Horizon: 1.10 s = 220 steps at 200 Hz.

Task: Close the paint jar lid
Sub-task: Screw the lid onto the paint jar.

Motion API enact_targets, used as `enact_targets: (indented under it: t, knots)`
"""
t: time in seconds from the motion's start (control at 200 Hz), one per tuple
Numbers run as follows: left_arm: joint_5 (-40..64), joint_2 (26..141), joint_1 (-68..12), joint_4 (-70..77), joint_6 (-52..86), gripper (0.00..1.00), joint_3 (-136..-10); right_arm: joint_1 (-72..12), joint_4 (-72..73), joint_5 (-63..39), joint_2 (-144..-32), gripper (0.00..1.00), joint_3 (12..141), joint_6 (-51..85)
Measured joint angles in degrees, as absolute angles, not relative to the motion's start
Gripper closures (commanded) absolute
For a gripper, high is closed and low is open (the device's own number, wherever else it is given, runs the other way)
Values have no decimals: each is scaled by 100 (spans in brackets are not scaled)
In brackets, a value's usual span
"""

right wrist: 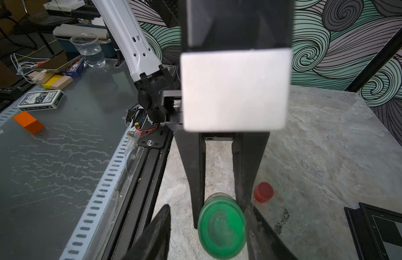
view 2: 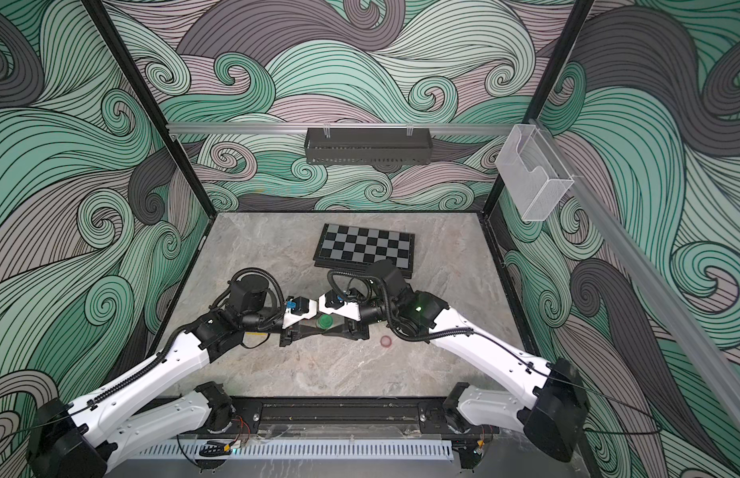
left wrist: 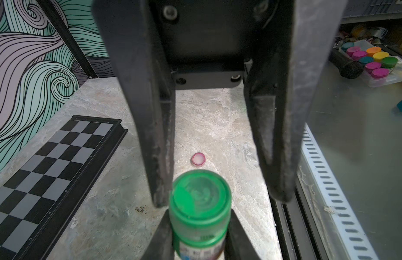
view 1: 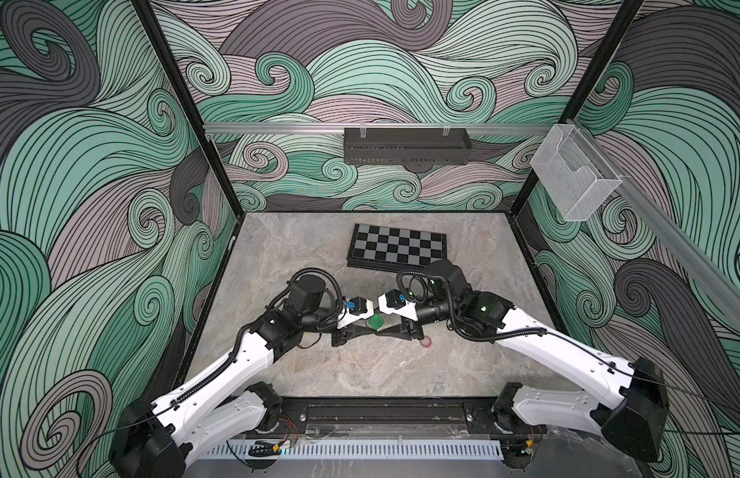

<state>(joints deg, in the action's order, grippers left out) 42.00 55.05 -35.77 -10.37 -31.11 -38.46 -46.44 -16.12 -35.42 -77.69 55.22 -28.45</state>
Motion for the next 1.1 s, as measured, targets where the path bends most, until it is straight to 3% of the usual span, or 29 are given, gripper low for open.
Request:
enact_targets:
  t: [0.35,0.75,1.011,1.101]
  knots:
    - [4198,5505,-3577,-1037,-3114,93,-3846,-4670,-1610,-3284,-7876,55,5522,-2987]
    - [4060,5505,-3577,-1074,-3129,93,-3850,-4735,-1614,-3002,-7889,88,5522,-2751]
    - [3597,5489,-3570,-1081,-3081,94,-3837,-5017,-1463,-2095,-7983,100,5546,-961]
    - [3420,5459,-3566,-1098,-3046,94,-3802,-5157,-1450,-1710,-8049,100,5577,19]
